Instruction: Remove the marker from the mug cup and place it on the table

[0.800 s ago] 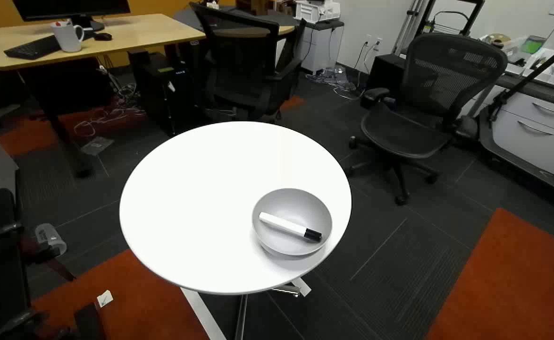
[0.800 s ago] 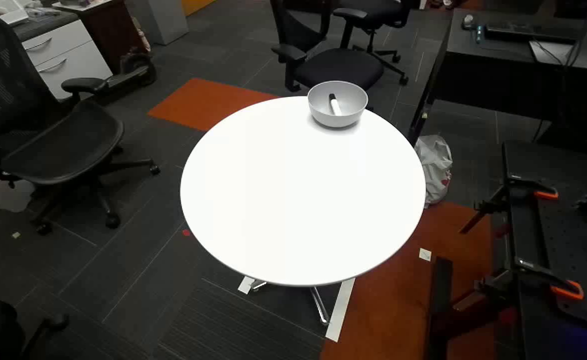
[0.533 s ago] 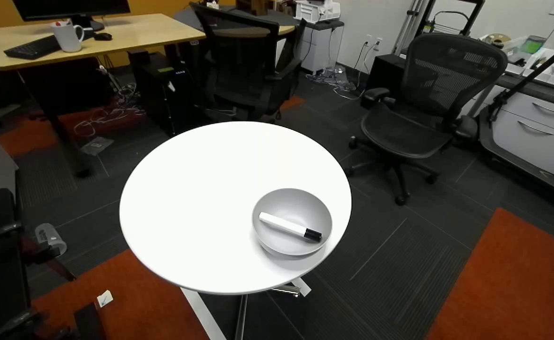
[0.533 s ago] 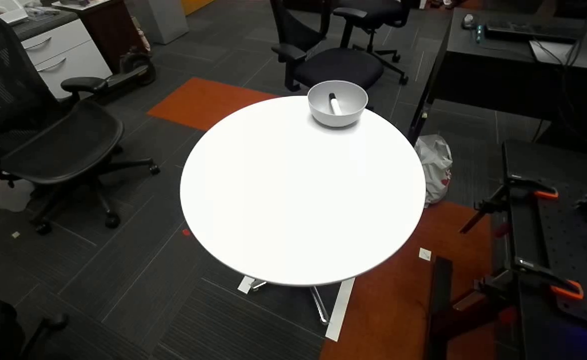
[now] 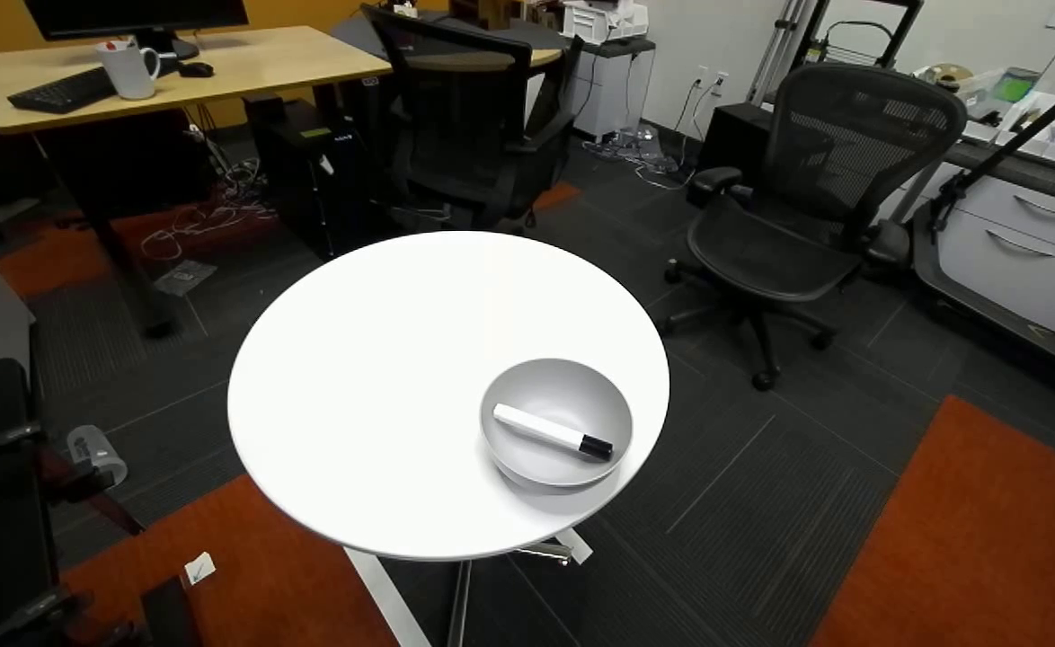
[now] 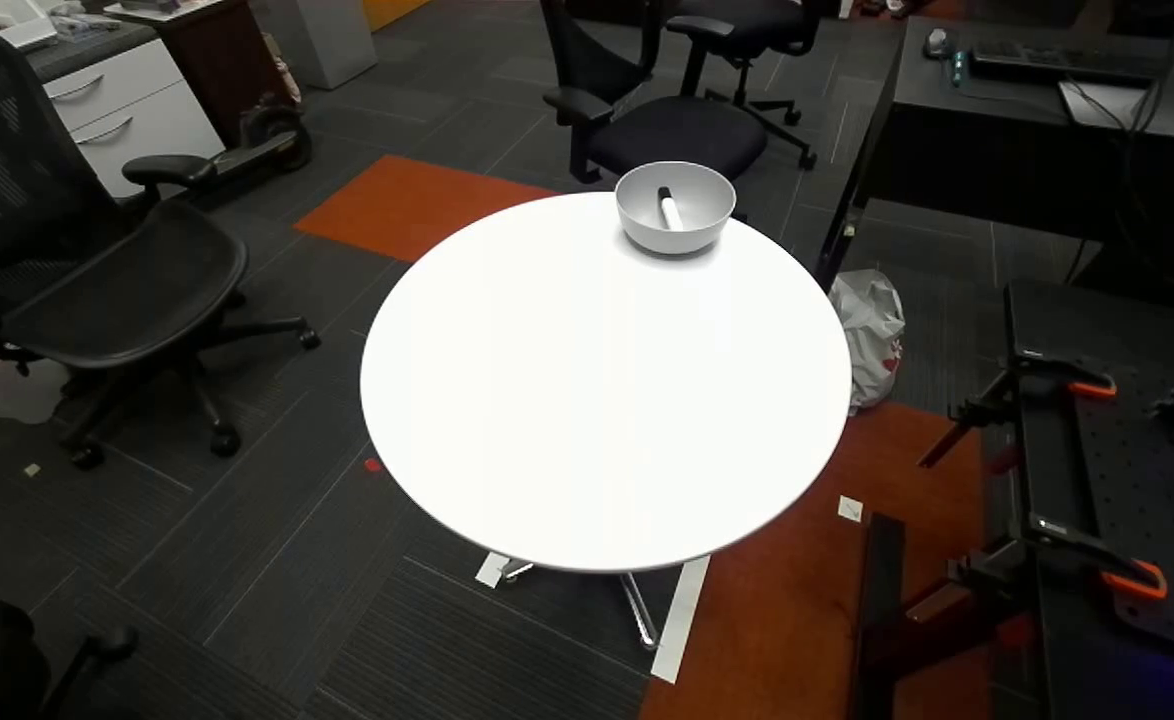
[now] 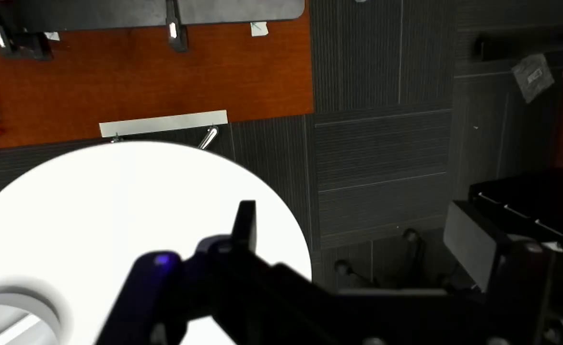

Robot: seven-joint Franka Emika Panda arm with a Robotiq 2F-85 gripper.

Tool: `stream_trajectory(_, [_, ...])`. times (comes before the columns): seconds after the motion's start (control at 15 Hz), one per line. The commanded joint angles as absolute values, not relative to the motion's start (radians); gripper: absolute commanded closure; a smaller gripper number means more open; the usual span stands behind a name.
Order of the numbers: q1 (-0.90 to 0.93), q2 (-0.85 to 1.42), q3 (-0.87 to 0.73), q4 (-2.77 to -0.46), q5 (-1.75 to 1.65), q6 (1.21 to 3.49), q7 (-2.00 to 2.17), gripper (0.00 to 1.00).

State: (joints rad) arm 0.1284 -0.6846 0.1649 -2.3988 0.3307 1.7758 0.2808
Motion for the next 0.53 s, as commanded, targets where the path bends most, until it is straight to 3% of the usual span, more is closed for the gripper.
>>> stream_trajectory(0.0, [0.051, -0.618, 0.147, -2.361, 0.308, 1.825, 0.318, 0.0])
stream_trajectory(0.47, [-0.092, -0.463, 0.112, -2.332, 0.258, 2.025, 0.465, 0.0])
